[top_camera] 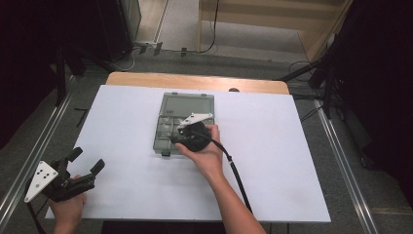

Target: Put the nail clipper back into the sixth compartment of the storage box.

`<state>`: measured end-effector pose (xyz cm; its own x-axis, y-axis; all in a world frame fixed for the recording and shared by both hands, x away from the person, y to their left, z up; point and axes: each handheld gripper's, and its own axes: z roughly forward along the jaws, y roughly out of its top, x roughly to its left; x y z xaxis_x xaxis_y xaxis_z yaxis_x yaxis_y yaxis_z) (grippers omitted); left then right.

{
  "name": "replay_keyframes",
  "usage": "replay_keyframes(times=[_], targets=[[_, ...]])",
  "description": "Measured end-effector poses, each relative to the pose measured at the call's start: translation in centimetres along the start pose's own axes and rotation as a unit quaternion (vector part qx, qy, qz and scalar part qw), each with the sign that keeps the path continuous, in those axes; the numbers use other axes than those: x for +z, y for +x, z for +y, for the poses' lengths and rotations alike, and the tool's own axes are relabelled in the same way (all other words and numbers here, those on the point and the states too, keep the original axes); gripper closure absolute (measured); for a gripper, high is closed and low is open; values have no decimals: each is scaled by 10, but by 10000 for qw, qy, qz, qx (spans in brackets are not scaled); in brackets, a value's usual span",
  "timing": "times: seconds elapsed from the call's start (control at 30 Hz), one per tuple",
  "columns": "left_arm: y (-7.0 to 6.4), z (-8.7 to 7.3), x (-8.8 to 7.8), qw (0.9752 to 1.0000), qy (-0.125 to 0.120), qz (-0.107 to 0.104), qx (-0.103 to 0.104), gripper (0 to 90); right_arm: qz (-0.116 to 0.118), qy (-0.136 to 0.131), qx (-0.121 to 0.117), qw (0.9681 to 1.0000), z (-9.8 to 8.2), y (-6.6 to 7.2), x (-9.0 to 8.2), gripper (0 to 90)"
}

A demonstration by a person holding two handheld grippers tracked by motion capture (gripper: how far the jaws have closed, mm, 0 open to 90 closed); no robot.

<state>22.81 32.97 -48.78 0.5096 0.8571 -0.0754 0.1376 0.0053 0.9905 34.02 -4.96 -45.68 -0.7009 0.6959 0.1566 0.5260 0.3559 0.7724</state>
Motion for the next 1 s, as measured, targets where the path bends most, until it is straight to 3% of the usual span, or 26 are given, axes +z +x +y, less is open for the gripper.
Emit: replay_keyframes(times=[0.03,0.07,0.17,0.2,0.3,0.6,1.0], targets=[[0,0,0,10000,4,3,5,107,43,-151,32,9999,0,0,-6,298],[0,0,0,10000,4,3,5,107,43,-151,32,9999,0,0,-6,298],[0,0,0,10000,6,2,6,107,-109,-368,102,9992,-2,0,-15,29],[0,0,0,10000,6,3,5,107,-131,-425,118,9989,-4,0,-18,0],[0,0,0,10000,8,-1,7,108,39,-665,212,9976,-9,-3,-28,0],[-1,0,0,10000,27,4,29,107,-70,-1085,269,9937,-29,-9,-57,0],[-1,0,1,10000,44,5,47,107,-180,-1286,303,9911,-50,-15,-81,0]])
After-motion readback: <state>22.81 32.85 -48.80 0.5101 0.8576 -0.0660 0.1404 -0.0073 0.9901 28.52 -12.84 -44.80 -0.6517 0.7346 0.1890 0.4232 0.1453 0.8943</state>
